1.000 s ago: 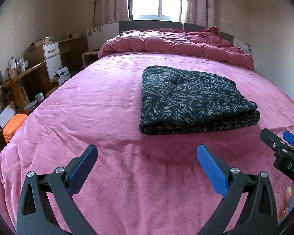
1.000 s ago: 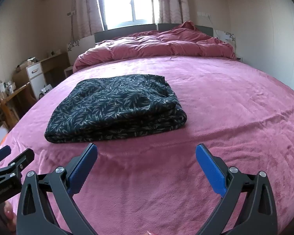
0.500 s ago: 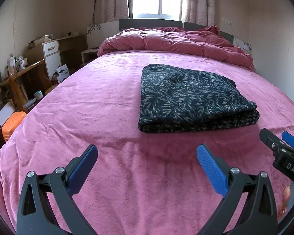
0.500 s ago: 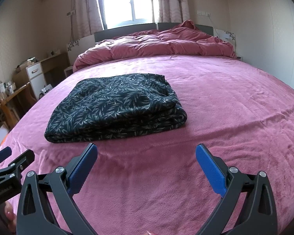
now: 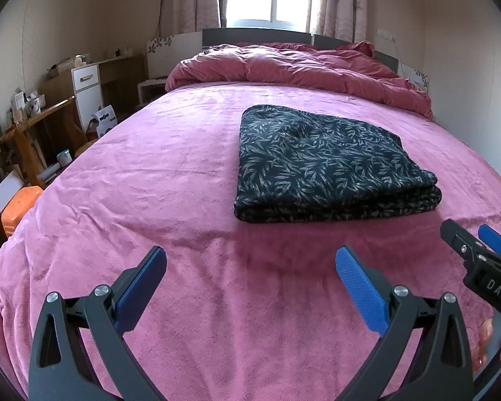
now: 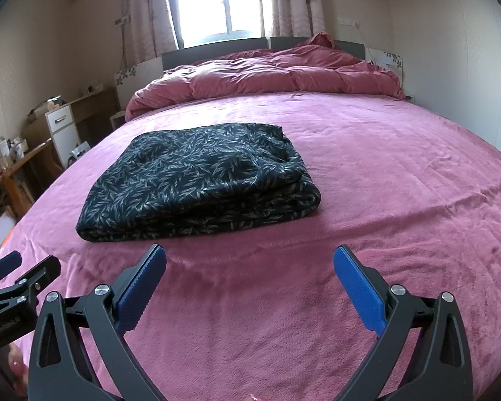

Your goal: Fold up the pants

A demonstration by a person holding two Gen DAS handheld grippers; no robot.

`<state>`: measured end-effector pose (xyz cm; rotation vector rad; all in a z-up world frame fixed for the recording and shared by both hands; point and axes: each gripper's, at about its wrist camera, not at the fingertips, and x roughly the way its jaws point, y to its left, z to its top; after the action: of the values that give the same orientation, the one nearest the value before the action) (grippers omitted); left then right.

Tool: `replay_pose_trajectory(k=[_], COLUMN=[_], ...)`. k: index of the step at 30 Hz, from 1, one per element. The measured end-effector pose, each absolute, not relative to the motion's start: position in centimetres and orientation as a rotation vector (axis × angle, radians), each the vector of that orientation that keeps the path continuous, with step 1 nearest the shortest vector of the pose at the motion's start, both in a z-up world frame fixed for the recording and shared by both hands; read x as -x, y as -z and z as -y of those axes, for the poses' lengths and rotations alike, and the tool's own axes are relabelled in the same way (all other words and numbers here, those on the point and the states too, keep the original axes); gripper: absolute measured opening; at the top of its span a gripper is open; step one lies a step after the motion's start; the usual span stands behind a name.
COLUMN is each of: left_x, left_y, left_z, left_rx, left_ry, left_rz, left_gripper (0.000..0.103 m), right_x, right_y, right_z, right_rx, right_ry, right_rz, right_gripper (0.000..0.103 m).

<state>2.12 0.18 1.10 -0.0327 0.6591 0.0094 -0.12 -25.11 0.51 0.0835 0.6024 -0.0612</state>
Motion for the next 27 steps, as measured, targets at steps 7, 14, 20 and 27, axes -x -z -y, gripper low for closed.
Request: replay_pose_trajectory(k=[7,14,20,27], left_x=[-2.22,-2.18,-2.25,-2.28], left_y=[-0.98,-0.96,-0.91,-0.9], left_z=[-0.02,-0.07,0.04,0.09], left_rx=[0.032,0.034,0.033,0.033], left_ry=[-0.012,-0.012,-0.013,-0.015], left_rz=[-0.663,-0.665,-0.667,-0.668], left_gripper=[0.101,0.101,0.101,0.101], right_x=[0.07,0.07,-0.06,-0.41], right_y=[-0.48,-0.51,-0.2,0.06], right_z=[25.17,25.18,25.23,25.43], right_rx=[-0.083,-0.083,-0.082,-0.08], right_ry=[0.06,0.06,0.057,0.051], right_rz=[-0.602,-0.603,-0.61,-0.618], right_gripper=[0.099,0.099,0.099,0.099])
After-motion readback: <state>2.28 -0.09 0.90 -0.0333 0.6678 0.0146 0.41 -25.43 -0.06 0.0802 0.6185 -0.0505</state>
